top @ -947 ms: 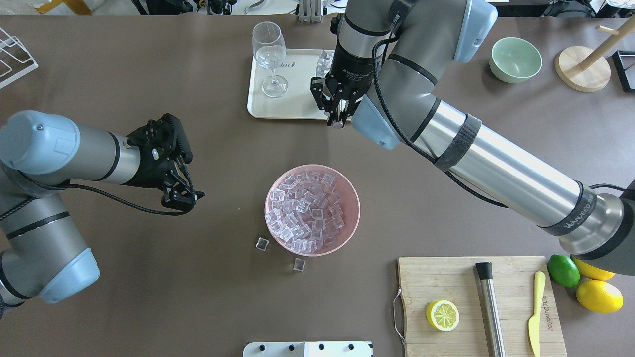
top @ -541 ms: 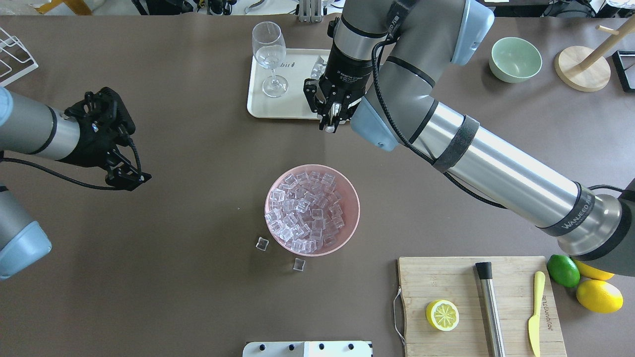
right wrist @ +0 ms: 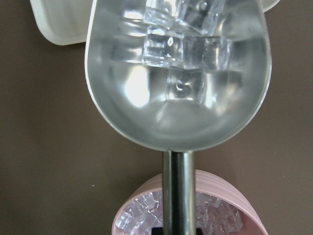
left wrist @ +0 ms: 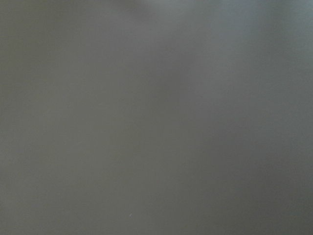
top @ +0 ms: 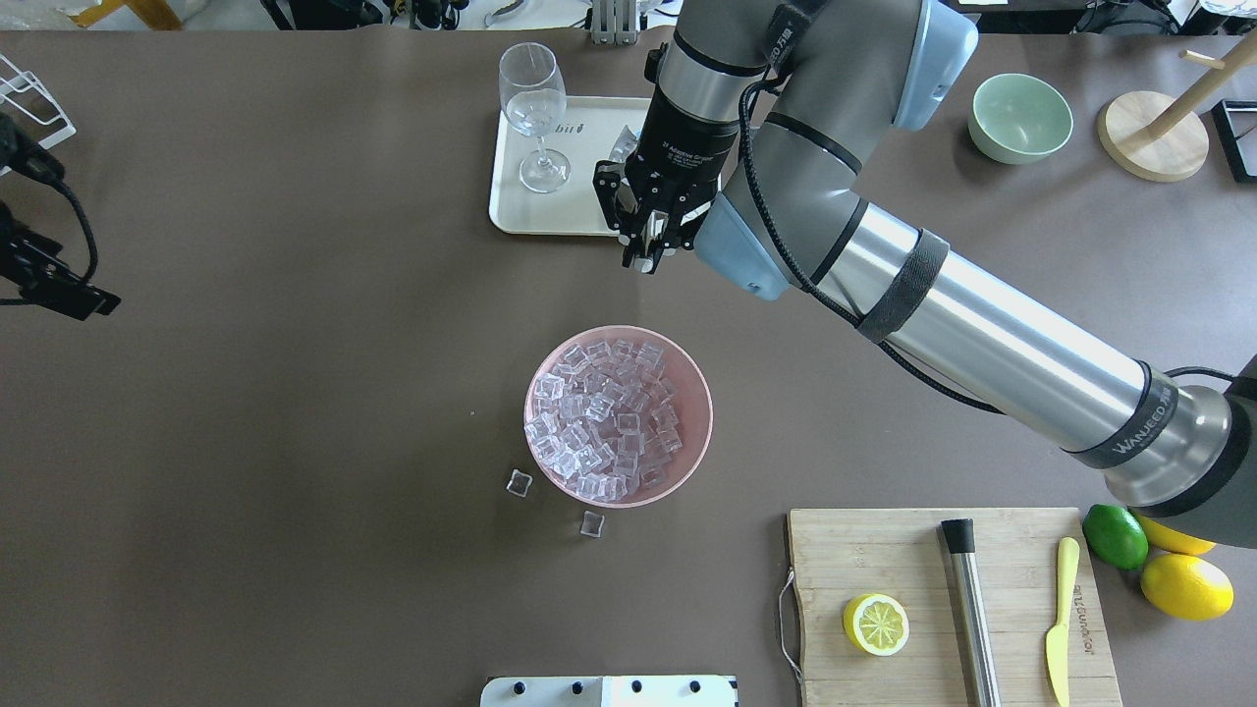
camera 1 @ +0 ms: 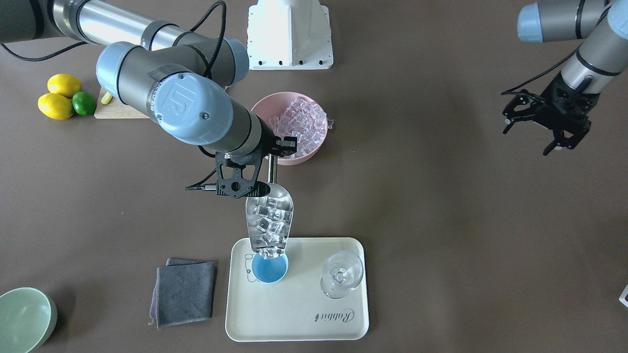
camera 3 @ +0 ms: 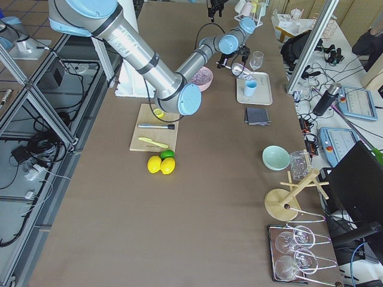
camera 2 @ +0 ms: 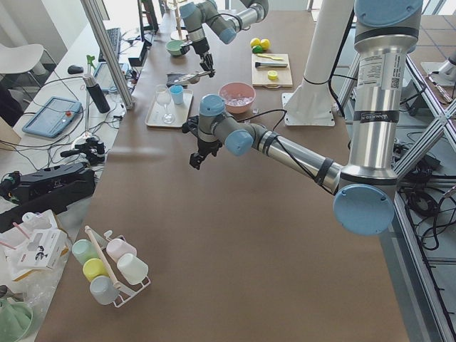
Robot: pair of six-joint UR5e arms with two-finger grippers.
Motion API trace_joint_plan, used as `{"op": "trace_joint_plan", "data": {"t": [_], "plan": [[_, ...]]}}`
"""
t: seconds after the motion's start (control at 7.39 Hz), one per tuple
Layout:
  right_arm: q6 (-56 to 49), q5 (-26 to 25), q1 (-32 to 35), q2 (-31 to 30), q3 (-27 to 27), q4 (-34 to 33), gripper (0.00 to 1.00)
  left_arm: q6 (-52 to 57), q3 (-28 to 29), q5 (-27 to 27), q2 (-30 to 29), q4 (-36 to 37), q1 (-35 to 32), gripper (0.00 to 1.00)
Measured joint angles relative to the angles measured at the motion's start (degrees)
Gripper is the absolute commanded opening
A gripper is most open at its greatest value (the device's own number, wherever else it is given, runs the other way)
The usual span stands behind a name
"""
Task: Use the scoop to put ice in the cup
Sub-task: 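Tilt the scoop over the blue cup to pour ice while the left arm withdraws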
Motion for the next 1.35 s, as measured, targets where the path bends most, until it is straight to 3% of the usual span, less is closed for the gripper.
{"op": "trace_joint_plan", "data": {"t": [0.41, 0.54, 0.95, 1.35], "plan": [[0.17, 3.14, 0.09, -0.12, -0.12, 0.04, 0.0, 0.06, 5.87, -11.67, 1.61, 7.1, -13.45, 0.98], [0.19, 4.32, 0.21, -0.22, -0.14, 0.03, 0.0, 0.07, 6.94, -13.21, 1.9, 9.39, -16.16, 0.98], [0.22, 9.91, 2.0, -0.51, -0.71, -0.04, 0.0, 0.22, 9.3, -13.75, 4.11, 12.31, -23.77, 0.98], [0.19, 11.83, 2.76, -0.53, -1.44, 0.03, 0.0, 0.17, 12.08, -13.93, 5.36, 12.34, -29.56, 0.98]]}}
